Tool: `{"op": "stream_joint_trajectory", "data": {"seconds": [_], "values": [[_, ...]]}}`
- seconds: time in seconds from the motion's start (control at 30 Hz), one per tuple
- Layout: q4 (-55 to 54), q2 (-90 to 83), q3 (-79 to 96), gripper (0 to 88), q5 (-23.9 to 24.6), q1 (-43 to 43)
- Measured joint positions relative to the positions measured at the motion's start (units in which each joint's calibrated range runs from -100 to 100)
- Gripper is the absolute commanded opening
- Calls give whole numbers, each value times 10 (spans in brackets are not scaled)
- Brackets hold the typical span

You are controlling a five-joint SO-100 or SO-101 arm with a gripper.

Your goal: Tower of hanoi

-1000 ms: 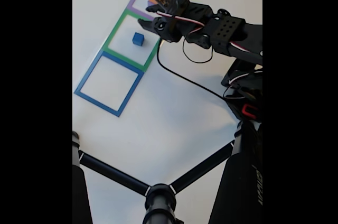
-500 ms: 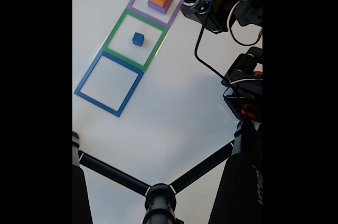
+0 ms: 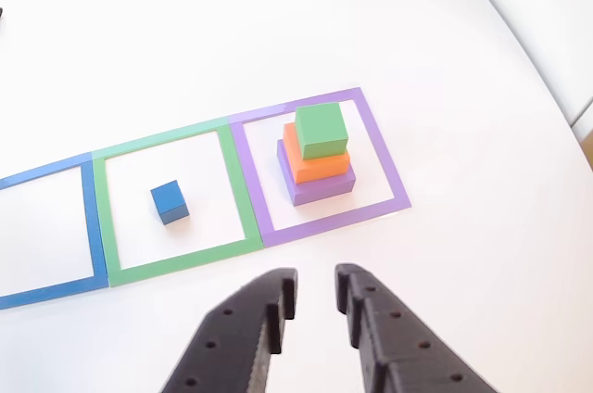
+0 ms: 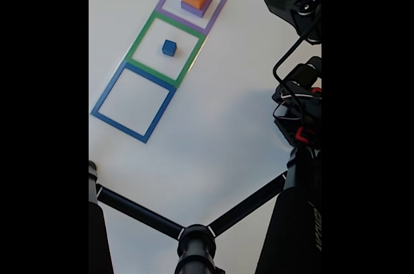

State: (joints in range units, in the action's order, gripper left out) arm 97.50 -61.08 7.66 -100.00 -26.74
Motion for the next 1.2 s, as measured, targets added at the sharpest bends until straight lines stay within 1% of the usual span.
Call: {"op": "stream_joint_trajectory", "data": {"seconds": [0.17,0.37,0.43,0.5,0.6,0.77,1.03,1.2], "values": [[0,1,0,0,0,-57],[-25,6,9,4,0,-117],[-34,9,19,43,0,-138],[-45,15,34,131,0,-152],[-80,16,84,187,2,-167],[-211,13,223,210,0,-173],[-484,9,467,273,4,-173],[-631,41,566,295,5,-169]]}}
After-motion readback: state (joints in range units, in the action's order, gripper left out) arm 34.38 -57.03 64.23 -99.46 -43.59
